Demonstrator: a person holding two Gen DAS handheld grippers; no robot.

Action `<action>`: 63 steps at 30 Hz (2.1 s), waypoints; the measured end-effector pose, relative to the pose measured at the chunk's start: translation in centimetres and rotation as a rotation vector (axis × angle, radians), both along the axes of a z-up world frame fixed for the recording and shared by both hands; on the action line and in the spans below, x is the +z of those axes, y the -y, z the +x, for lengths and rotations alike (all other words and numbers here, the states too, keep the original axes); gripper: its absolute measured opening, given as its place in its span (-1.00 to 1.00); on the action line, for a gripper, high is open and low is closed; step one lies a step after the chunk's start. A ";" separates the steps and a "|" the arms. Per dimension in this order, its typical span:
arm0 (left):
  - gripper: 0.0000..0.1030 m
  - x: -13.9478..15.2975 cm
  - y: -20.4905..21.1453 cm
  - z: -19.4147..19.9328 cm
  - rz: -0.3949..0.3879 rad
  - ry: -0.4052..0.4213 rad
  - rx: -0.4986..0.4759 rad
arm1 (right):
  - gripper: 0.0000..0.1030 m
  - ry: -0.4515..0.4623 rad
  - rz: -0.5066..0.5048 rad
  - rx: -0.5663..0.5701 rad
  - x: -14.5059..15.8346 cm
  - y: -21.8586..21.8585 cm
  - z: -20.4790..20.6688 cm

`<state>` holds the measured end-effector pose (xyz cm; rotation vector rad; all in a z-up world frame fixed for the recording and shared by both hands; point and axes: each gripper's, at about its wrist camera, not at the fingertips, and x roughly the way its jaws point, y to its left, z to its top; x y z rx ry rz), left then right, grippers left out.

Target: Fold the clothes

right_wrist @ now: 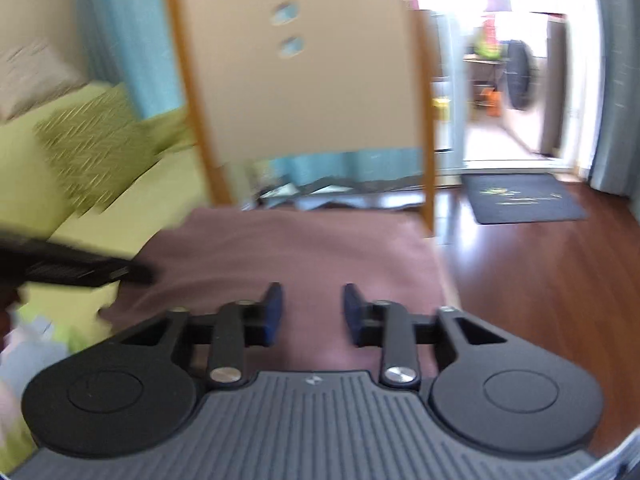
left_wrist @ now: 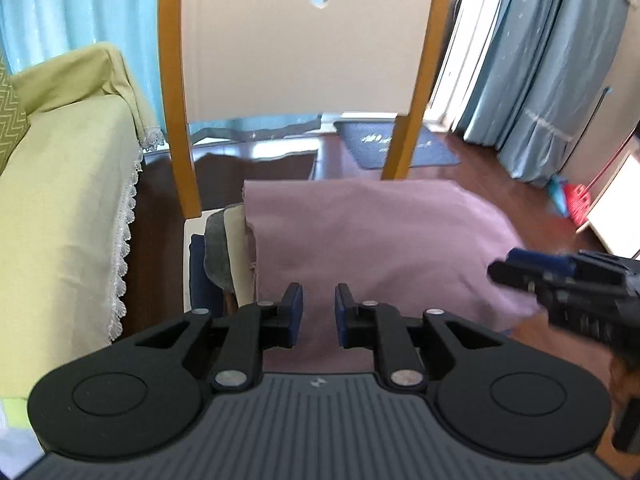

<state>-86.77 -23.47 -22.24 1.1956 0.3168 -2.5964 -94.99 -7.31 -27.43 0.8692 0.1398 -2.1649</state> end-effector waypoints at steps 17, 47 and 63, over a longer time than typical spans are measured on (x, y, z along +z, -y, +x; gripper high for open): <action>-0.35 -3.8 -0.7 5.7 0.024 -0.106 0.135 | -0.65 -0.139 0.075 0.099 -2.9 2.9 4.8; 0.37 13.2 -10.9 19.4 -0.164 -0.005 0.186 | 0.57 -0.110 -0.125 -0.282 12.2 -11.1 24.3; 0.49 20.8 -16.4 24.5 -0.090 -0.058 0.093 | 0.74 -0.175 -0.147 -0.341 21.8 -19.1 31.2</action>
